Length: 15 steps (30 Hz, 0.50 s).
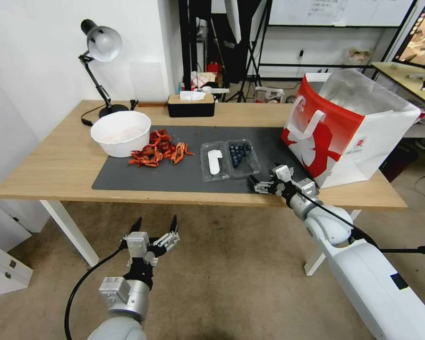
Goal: Close the takeout container lid, then place the container into the takeout bag.
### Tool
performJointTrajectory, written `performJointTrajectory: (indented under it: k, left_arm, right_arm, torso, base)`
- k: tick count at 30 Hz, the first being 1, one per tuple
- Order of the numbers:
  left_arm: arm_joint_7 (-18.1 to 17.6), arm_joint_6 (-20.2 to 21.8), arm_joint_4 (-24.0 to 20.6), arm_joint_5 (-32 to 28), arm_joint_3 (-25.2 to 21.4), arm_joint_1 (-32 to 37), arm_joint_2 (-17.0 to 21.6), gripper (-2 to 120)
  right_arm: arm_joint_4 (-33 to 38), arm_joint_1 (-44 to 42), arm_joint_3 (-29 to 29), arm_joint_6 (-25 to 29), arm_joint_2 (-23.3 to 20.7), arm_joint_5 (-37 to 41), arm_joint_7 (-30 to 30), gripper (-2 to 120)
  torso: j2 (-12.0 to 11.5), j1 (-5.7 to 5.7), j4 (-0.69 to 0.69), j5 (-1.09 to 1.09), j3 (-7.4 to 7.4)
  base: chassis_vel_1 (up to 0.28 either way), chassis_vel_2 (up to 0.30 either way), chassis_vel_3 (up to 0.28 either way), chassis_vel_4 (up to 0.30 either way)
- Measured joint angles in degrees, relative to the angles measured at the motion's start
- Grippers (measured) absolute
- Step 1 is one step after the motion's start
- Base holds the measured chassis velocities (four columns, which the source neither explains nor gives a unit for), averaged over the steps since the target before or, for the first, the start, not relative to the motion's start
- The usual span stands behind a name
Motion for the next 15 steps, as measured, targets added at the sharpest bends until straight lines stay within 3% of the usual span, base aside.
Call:
performJointTrajectory:
  k: [9, 15]
  left_arm:
    - [0.00, -0.22, -0.09, -0.03, -0.04, 0.17, 0.20, 100]
    - [0.02, -0.42, -0.41, -0.03, 0.53, 0.29, 0.30, 100]
  right_arm:
    - [3.34, -3.61, 2.18, 0.24, -0.27, -0.11, -0.56, 100]
    - [12.60, -13.34, 8.34, 3.23, -0.15, 0.13, -0.82, 100]
  torso:
    - [0.00, 0.00, 0.00, 0.01, 0.00]
    - [0.00, 0.00, 0.00, 0.00, 0.00]
  base:
    - [0.000, 0.000, 0.000, 0.000]
    - [0.000, 0.000, 0.000, 0.000]
